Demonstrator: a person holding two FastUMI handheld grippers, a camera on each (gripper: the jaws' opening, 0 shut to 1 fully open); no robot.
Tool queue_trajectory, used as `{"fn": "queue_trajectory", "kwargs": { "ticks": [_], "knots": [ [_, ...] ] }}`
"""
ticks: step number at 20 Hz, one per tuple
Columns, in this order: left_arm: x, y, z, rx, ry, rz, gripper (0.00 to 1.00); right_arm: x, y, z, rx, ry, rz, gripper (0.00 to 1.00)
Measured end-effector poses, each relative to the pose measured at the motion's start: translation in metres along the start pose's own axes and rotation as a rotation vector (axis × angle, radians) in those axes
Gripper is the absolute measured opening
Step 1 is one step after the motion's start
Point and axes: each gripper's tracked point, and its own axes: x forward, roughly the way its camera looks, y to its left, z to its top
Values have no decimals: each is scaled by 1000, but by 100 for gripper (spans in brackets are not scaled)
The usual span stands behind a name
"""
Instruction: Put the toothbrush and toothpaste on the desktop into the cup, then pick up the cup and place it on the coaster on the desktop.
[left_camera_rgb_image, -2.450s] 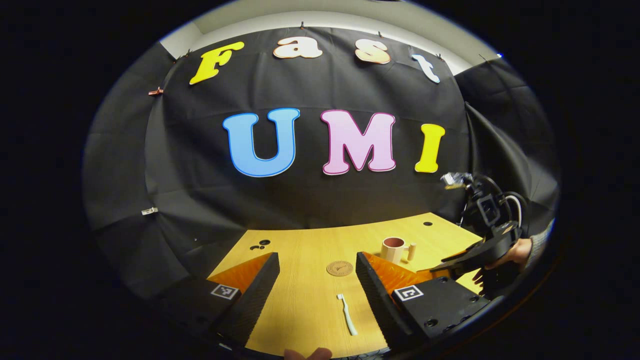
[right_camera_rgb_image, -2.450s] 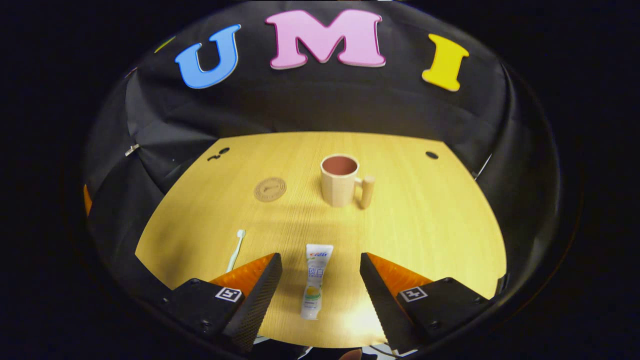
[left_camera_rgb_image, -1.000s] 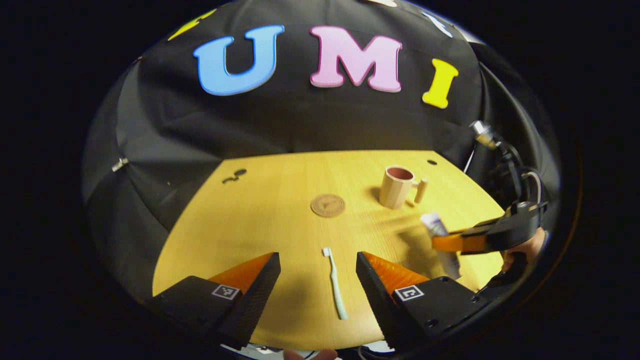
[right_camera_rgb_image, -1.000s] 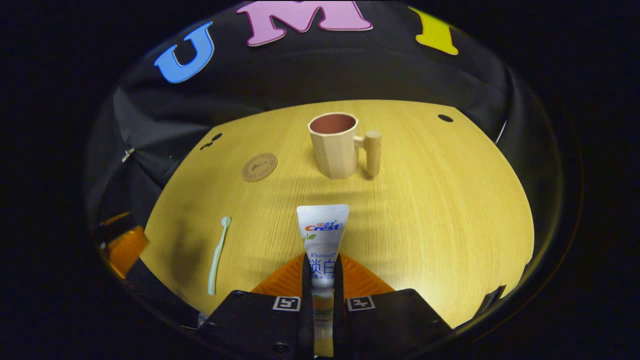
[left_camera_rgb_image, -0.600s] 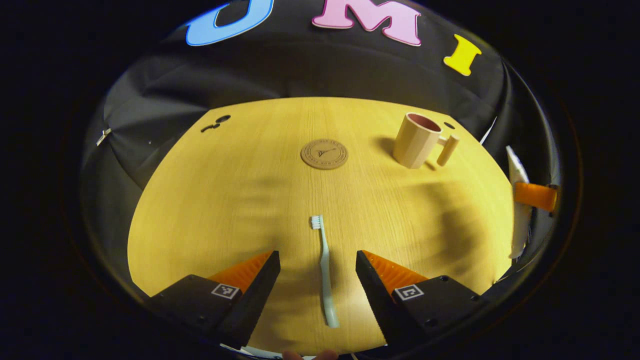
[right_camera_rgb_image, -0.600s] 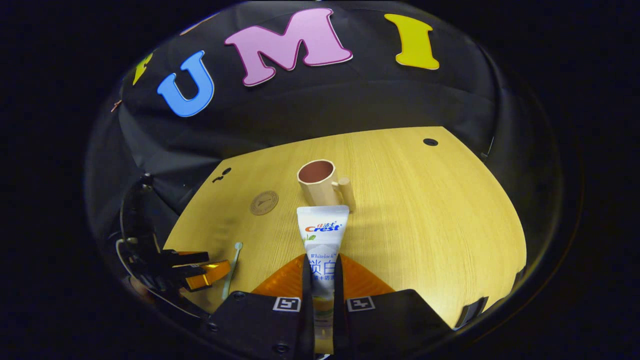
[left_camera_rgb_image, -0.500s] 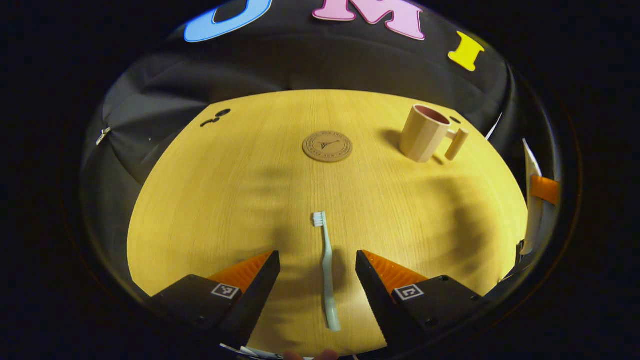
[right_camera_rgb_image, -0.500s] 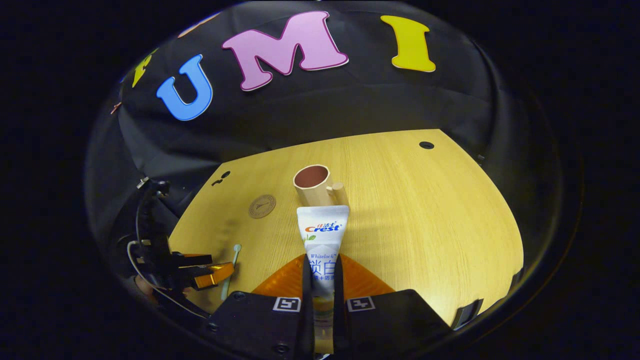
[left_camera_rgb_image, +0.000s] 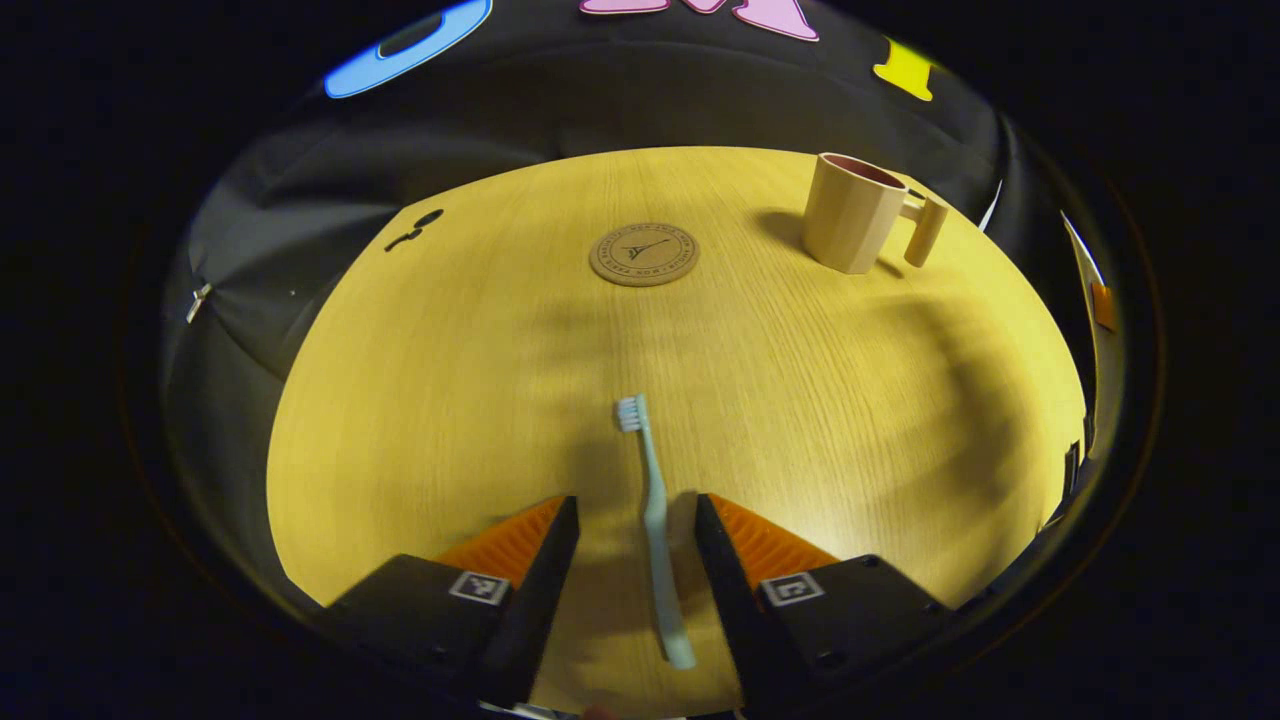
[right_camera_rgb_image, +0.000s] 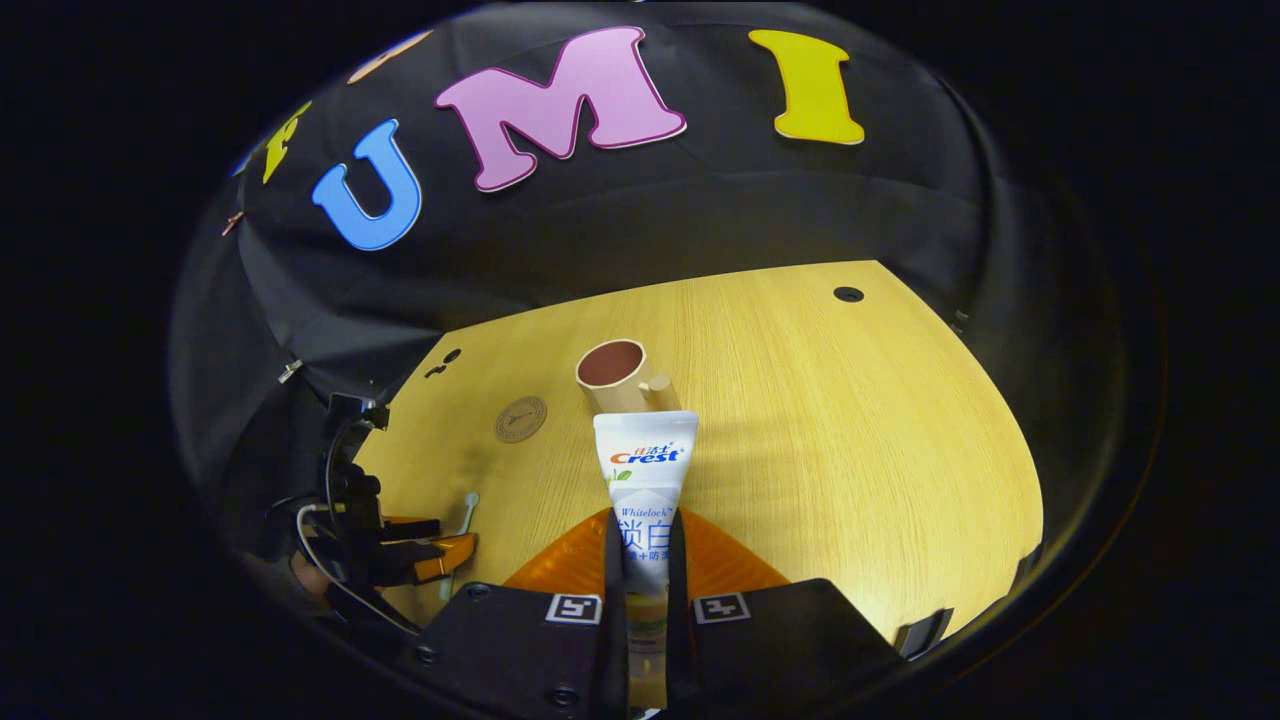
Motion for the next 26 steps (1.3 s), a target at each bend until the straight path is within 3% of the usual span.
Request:
{"fn": "queue_trajectory", "kwargs": {
  "ticks": [1, 2, 8, 13, 18, 26],
  "knots": [
    [1, -4, 0, -4, 2, -8, 65, -1, 0, 1, 5, -2, 4, 18],
    [0, -9, -2, -14, 8, -21, 46, -2, 0, 1, 9, -5, 6, 18],
    [0, -12, 3, -83, -4, -52, 10, -3, -2, 5, 14, -22, 8, 18],
    [-4, -15, 8, -142, -24, -86, 6, -2, -2, 18, 12, -51, 23, 18],
    [-29, -16, 38, -205, -156, -133, 6, -8, 11, 42, 11, -116, 66, 18],
    [-99, -34, 97, -320, -390, -230, 6, 23, 33, 152, -9, -337, 166, 18]
  ]
}}
